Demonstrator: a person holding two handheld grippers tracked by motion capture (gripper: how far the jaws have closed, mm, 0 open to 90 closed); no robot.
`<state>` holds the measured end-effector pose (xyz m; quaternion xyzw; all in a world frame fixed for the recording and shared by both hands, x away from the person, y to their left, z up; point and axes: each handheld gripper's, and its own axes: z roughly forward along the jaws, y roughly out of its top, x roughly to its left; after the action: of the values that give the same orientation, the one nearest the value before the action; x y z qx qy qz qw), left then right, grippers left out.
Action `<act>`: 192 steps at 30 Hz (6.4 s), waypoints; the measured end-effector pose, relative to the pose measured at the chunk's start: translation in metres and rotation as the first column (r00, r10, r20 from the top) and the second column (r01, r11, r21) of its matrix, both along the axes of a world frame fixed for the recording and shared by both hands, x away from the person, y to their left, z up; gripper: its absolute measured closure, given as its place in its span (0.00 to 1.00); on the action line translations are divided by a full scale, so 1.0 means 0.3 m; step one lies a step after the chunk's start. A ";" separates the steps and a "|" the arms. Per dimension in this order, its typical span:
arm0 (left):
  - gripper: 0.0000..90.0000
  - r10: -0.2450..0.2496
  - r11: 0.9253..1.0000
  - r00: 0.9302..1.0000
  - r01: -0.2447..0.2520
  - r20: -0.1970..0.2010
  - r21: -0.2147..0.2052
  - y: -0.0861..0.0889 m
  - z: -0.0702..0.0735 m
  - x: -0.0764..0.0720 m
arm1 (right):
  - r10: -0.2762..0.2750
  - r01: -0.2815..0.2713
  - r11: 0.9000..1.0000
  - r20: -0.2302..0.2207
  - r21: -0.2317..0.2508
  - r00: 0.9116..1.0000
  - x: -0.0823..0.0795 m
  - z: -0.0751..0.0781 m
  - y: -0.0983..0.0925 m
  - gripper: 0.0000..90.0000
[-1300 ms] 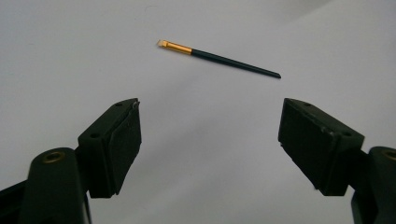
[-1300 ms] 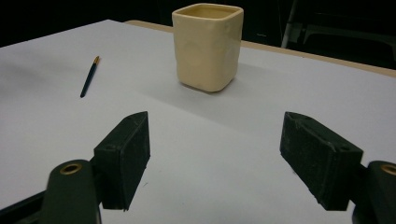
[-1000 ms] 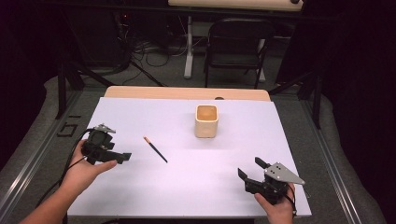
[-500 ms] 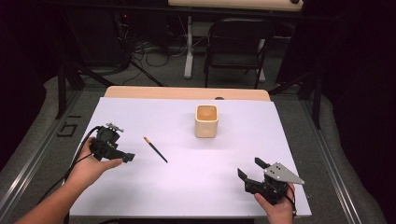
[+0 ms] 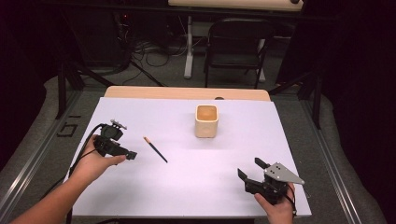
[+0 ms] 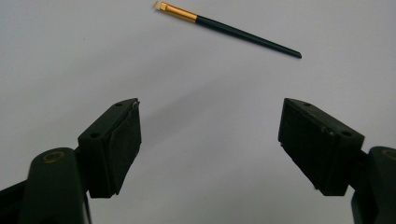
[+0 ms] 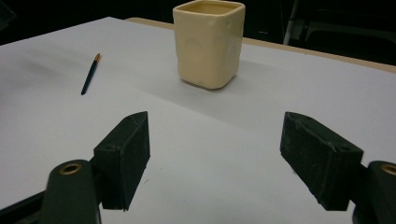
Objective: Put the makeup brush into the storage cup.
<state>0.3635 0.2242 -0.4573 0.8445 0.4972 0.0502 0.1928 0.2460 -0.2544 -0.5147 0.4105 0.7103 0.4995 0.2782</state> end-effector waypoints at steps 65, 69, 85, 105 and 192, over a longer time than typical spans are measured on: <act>0.28 0.078 0.995 0.970 -0.062 -0.231 0.078 -0.160 -0.096 0.177 | 0.011 -0.011 1.000 -0.007 -0.009 1.000 0.002 -0.005 -0.002 0.27; 0.28 0.073 0.995 0.969 -0.054 -0.237 0.083 -0.177 -0.102 0.188 | 0.013 -0.013 1.000 -0.006 -0.007 1.000 0.003 -0.006 -0.003 0.27; 0.28 0.084 0.995 0.965 -0.066 -0.248 0.080 -0.216 -0.115 0.223 | 0.013 -0.013 1.000 -0.007 -0.009 1.000 0.003 -0.006 -0.004 0.27; 0.29 0.058 0.994 0.960 -0.032 -0.274 0.101 -0.300 -0.166 0.234 | 0.017 -0.017 1.000 -0.010 -0.008 1.000 0.003 -0.006 -0.006 0.27; 0.51 0.140 0.974 0.947 -0.079 -0.290 0.212 -0.315 -0.225 0.307 | 0.042 -0.042 0.999 -0.010 -0.004 0.999 0.003 -0.007 0.000 0.27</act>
<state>0.4556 0.1296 -0.5248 0.8279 0.5599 -0.0202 0.0261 0.2469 -0.2544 -0.5168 0.3973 0.7211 0.5019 0.2650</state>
